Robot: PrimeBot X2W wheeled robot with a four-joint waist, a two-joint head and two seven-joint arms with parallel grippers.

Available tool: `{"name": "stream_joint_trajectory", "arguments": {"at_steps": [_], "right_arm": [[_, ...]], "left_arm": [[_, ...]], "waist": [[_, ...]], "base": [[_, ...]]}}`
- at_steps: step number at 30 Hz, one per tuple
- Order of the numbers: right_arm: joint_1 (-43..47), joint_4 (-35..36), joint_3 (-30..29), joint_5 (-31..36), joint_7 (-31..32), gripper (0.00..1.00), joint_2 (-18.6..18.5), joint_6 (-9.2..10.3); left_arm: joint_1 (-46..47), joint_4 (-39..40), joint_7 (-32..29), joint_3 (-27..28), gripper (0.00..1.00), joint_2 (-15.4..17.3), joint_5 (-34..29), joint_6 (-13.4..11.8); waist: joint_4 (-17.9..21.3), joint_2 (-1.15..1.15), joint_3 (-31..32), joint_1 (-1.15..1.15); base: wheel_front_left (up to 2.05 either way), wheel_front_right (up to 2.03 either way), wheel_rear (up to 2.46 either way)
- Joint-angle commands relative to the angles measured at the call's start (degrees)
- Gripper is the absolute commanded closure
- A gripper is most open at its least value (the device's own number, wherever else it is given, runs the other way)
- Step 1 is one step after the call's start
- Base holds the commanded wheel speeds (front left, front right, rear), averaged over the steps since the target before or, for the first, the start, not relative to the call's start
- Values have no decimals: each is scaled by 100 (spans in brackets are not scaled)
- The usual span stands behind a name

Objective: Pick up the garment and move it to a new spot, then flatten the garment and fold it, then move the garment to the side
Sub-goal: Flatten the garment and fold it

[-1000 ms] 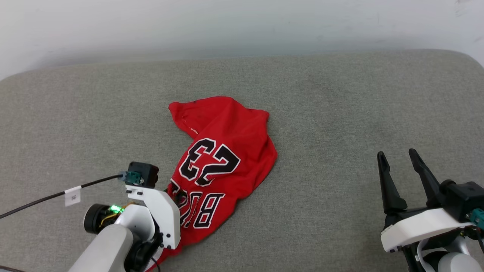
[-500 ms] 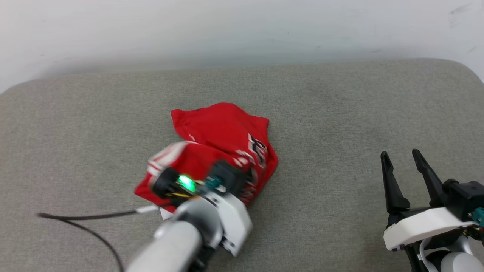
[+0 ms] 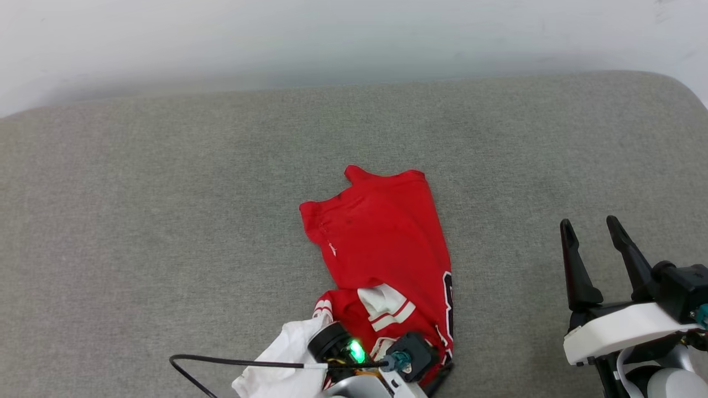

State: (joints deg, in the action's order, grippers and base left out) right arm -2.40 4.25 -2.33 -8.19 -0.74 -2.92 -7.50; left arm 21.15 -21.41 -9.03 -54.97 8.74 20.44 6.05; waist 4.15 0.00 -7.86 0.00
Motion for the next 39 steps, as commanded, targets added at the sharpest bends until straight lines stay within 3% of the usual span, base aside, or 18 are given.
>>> {"name": "stream_joint_trajectory", "arguments": {"at_steps": [1,8,13,20,24,31,39], "right_arm": [[-62,-8,-20,-12,-22,0,7,2],[61,-55,10,58,20,0,7,2],[170,-14,29,105,83,0,7,2],[371,82,11,147,197,0,7,2],[479,130,31,181,266,0,7,2],[554,210,56,196,356,0,6,2],[472,88,34,134,726,0,7,2]], "left_arm": [[94,0,192,49,0,-49,-26,-31],[114,372,1256,458,0,-123,-7,-389],[-112,715,1840,1109,0,0,238,-890],[-516,1018,2157,2137,0,446,586,-1669],[-787,1165,2217,2611,0,793,732,-1974],[-1183,1438,2105,3051,0,1344,853,-2212],[-1248,1777,1882,2873,0,1422,786,-2212]], "waist": [[-37,0,26,0],[-200,0,310,0],[-291,0,519,0],[-434,0,729,0],[-490,0,809,0],[-527,0,866,0],[-717,0,830,0]], "base": [[0,0,0],[0,0,0],[0,0,0],[0,0,0],[0,0,0],[0,0,0],[0,0,0]]}}
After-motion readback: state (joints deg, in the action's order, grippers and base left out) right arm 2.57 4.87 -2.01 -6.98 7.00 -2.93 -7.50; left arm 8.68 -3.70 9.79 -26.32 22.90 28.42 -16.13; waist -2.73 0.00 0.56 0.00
